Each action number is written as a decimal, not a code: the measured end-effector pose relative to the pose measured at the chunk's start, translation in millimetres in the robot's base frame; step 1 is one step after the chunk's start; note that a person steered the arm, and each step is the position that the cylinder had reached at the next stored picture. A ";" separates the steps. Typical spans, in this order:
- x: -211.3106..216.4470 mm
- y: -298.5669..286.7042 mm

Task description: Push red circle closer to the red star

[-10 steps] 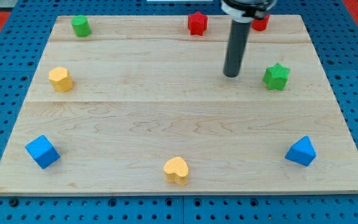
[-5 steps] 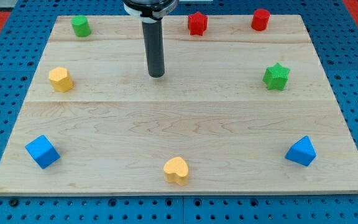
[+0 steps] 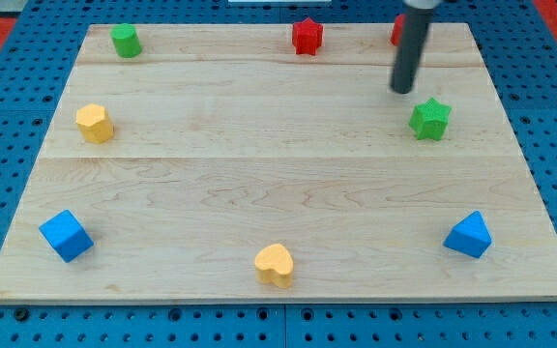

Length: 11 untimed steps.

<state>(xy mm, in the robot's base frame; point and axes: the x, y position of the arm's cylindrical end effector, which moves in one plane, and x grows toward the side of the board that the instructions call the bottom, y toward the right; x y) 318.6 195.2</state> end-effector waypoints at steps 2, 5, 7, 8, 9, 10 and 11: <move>-36.4 76.5; -37.5 98.4; -110.1 91.4; -127.2 46.7; -126.6 26.0; -123.3 -64.2; -120.0 -109.6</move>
<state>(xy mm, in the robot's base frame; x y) 198.6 85.6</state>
